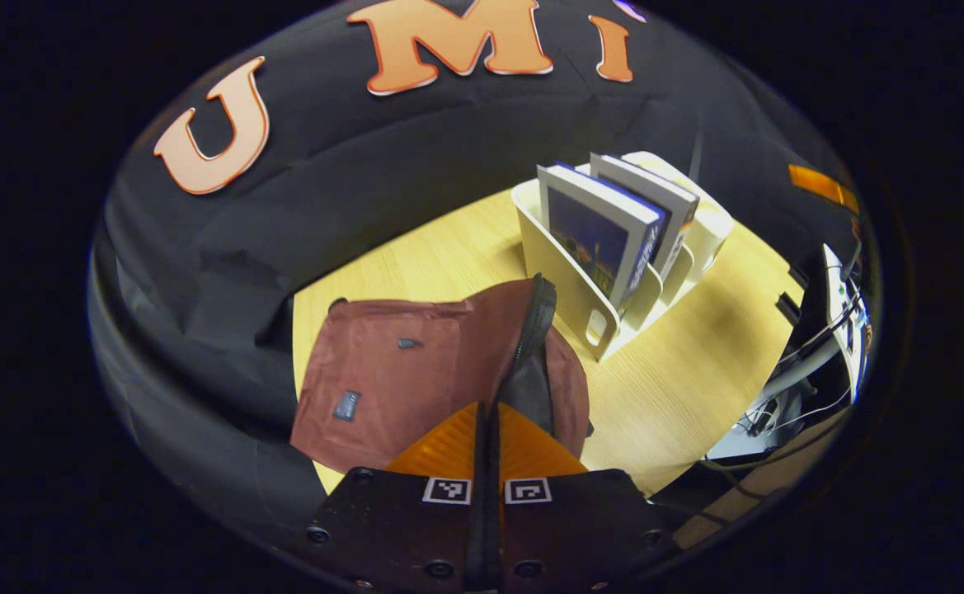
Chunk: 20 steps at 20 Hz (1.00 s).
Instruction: Open the schoolbag, grab two books from the bookshelf and put them into the schoolbag.
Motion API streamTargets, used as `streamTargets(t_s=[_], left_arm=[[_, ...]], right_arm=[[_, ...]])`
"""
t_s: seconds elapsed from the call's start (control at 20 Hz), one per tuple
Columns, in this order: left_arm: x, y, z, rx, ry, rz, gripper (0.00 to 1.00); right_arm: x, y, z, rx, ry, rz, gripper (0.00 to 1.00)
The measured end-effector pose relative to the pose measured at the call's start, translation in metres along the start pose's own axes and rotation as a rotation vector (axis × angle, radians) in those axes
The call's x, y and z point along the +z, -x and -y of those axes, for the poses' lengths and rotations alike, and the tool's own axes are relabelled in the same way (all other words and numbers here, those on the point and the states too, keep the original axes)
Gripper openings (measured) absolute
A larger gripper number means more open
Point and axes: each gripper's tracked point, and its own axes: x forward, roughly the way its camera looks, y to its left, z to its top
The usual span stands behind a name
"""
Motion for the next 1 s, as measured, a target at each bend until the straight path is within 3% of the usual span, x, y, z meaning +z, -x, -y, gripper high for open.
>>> streamTargets(t_s=[0.2, 0.35, 0.45, 0.55, 0.75, 1.0], left_arm=[[0.023, 0.019, -0.055, -0.023, 0.025, 0.098, 0.01], [0.026, 0.023, -0.065, -0.092, 0.031, 0.127, 0.01], [0.029, 0.021, -0.068, -0.130, 0.022, 0.146, 0.01], [0.028, 0.019, -0.078, -0.118, -0.007, 0.161, 0.00], [0.023, 0.018, -0.077, -0.153, 0.001, 0.184, 0.01], [0.021, 0.019, -0.084, -0.155, 0.051, 0.202, 0.01]], right_arm=[[-0.008, 0.007, -0.038, -0.015, 0.025, -0.030, 0.97], [-0.008, 0.011, -0.072, -0.044, 0.062, -0.097, 0.97], [0.002, 0.011, -0.109, 0.011, 0.086, -0.137, 0.97], [0.011, 0.009, -0.150, 0.077, 0.141, -0.185, 0.97], [0.019, -0.014, -0.224, 0.202, 0.196, -0.367, 0.97], [-0.006, -0.075, -0.255, 0.196, 0.276, -0.630, 0.97]])
